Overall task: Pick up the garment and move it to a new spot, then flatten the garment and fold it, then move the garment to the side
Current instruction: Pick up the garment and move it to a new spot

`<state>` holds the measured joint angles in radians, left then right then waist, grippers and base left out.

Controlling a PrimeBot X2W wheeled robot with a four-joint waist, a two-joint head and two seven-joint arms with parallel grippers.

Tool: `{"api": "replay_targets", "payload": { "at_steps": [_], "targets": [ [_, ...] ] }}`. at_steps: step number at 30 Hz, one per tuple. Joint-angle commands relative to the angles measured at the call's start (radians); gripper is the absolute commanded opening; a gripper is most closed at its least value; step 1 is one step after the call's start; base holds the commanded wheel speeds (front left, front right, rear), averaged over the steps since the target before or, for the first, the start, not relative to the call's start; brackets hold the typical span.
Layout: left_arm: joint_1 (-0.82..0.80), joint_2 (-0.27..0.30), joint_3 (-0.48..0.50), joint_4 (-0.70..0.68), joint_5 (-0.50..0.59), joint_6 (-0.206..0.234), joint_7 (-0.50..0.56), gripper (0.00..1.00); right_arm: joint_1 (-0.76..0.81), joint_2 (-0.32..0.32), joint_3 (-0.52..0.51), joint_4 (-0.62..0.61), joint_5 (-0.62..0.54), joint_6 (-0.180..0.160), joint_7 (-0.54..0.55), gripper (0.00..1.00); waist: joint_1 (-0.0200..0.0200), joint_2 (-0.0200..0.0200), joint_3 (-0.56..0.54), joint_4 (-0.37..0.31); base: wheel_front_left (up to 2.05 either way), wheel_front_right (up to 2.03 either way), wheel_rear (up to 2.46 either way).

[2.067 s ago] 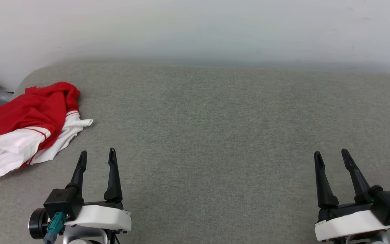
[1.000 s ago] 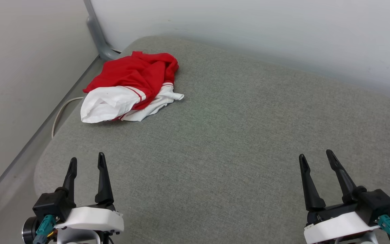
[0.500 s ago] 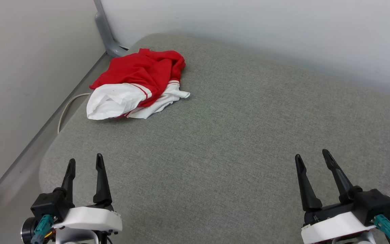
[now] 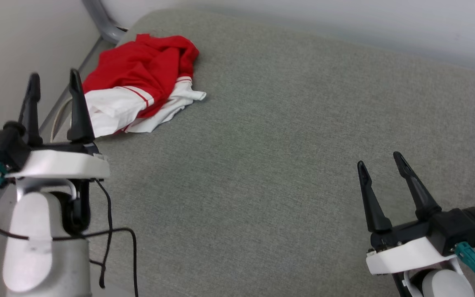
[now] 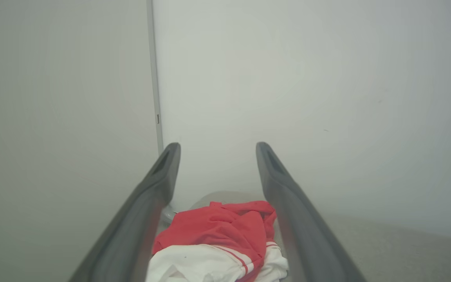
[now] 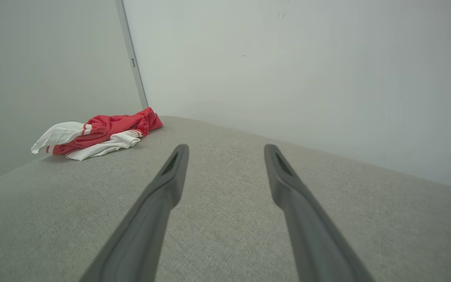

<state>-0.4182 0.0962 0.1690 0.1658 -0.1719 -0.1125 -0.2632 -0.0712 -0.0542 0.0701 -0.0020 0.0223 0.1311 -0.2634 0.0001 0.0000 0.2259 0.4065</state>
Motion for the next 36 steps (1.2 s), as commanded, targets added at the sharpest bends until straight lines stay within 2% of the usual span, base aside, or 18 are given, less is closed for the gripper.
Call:
{"api": "replay_targets", "payload": {
  "at_steps": [1,7,11,13,16,23,24,27,31,36],
  "targets": [
    [-0.055,0.026,0.003,0.023,-0.002,-0.009,-0.003,1.00,-0.025,-0.012,-0.002,-0.013,-0.008,-0.001,-0.002,1.00,-0.0001,0.0000,0.053,-0.040,0.00,0.00,0.00],
    [-0.238,0.134,-0.043,0.146,-0.035,-0.016,-0.003,1.00,-0.069,-0.029,-0.006,-0.048,-0.022,-0.001,-0.002,1.00,-0.0001,0.0000,0.131,-0.088,0.00,0.00,0.00],
    [-0.343,0.228,-0.142,0.251,-0.121,-0.017,0.038,1.00,-0.090,-0.035,-0.011,-0.064,-0.027,-0.001,-0.002,1.00,-0.0001,0.0000,0.168,-0.113,0.00,0.00,0.00],
    [-0.380,0.269,-0.206,0.296,-0.184,-0.017,0.106,1.00,-0.099,-0.038,-0.012,-0.073,-0.028,-0.001,-0.002,1.00,-0.0001,0.0000,0.184,-0.124,0.00,0.00,0.00],
    [-0.435,0.339,-0.280,0.366,-0.272,-0.017,0.263,1.00,-0.113,-0.043,-0.007,-0.085,-0.034,-0.001,-0.002,1.00,-0.0001,0.0000,0.210,-0.142,0.00,0.00,0.00],
    [-0.526,0.445,-0.408,0.434,-0.487,-0.017,0.618,1.00,-0.156,-0.049,-0.006,-0.119,-0.042,-0.001,-0.002,1.00,-0.0001,0.0000,0.273,-0.182,0.00,0.00,0.00],
    [-0.526,0.445,-0.408,0.434,-0.487,-0.017,0.618,1.00,-0.156,-0.049,-0.006,-0.119,-0.042,-0.001,-0.002,1.00,-0.0001,0.0000,0.273,-0.182,0.00,0.00,0.00],
    [-0.549,0.478,-0.453,0.443,-0.547,-0.017,0.742,1.00,-0.165,-0.048,-0.011,-0.126,-0.042,-0.001,-0.002,1.00,-0.0001,0.0000,0.299,-0.196,0.00,0.00,0.00],
    [-0.563,0.518,-0.508,0.472,-0.571,-0.017,0.860,1.00,-0.177,-0.047,-0.013,-0.130,-0.036,-0.001,-0.002,1.00,-0.0001,0.0000,0.326,-0.211,0.00,0.00,0.00],
    [-0.566,0.517,-0.544,0.546,-0.590,-0.015,0.978,1.00,-0.190,-0.042,-0.014,-0.129,-0.020,-0.001,-0.002,1.00,-0.0001,0.0000,0.352,-0.228,0.00,0.00,0.00]
  ]
}}
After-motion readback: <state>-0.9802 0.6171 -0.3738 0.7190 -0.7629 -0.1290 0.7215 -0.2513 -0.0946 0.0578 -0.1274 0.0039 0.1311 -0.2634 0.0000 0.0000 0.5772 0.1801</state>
